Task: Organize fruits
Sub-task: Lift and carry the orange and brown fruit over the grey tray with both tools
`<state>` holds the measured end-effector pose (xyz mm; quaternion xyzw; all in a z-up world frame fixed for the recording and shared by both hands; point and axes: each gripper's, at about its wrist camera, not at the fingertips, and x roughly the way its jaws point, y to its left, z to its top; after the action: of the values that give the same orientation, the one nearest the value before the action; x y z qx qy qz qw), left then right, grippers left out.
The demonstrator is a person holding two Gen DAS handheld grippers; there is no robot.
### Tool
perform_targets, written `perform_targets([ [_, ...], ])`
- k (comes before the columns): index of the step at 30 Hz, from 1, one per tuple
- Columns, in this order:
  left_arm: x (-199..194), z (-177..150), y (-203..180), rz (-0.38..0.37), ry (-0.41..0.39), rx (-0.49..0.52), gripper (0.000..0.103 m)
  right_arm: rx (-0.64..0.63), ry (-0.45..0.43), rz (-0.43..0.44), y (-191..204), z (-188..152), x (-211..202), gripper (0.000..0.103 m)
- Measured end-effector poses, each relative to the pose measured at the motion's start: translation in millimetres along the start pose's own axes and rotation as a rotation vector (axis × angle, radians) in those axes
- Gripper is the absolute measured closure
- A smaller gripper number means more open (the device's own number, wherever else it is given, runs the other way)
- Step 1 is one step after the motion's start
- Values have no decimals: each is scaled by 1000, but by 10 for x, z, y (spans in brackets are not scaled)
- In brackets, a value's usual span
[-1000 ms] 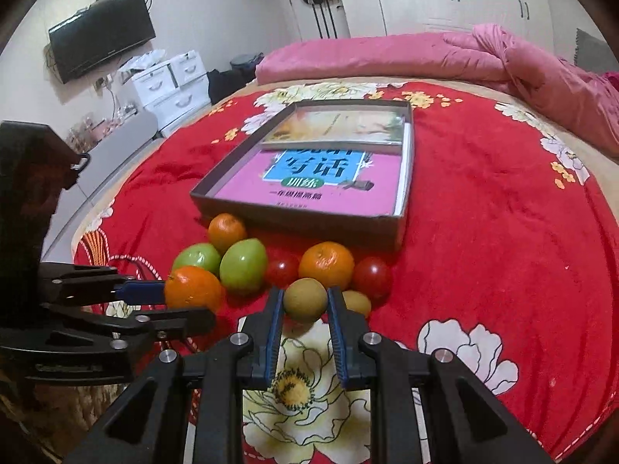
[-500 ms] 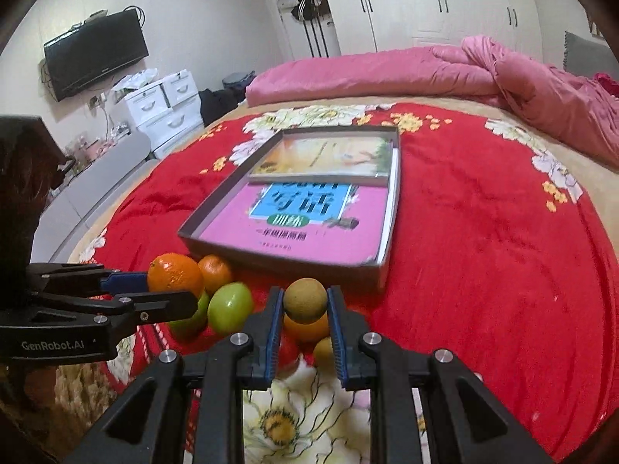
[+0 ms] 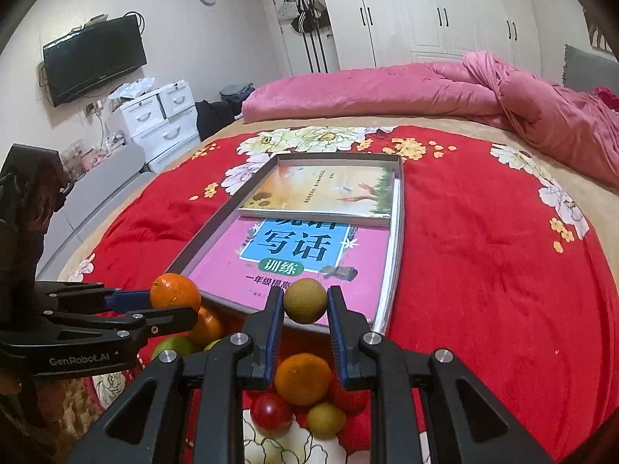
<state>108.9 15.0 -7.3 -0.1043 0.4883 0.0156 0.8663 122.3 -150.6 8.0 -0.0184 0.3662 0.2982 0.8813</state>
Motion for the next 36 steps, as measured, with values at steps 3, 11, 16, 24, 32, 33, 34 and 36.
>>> perform_targets([
  [3, 33, 45, 30, 0, 0, -15, 61, 6, 6, -6, -13, 28, 56, 80],
  [11, 155, 195, 54, 9, -1, -26, 61, 25, 36, -2, -77, 50, 195, 80],
  [16, 296, 281, 56, 24, 19, -20, 61, 23, 63, -11, -98, 44, 297, 80],
  [24, 467, 338, 136, 64, 54, -25, 61, 19, 100, -27, -145, 50, 465, 80],
  [32, 508, 355, 191, 72, 56, -24, 61, -10, 136, -59, -127, 54, 585, 80],
  [33, 509, 356, 193, 71, 56, -24, 61, -13, 140, -65, -125, 54, 600, 80],
  [34, 509, 358, 195, 70, 57, -24, 61, -16, 147, -73, -126, 54, 622, 80],
  [36, 512, 358, 194, 71, 57, -24, 61, -22, 159, -89, -135, 41, 657, 80],
])
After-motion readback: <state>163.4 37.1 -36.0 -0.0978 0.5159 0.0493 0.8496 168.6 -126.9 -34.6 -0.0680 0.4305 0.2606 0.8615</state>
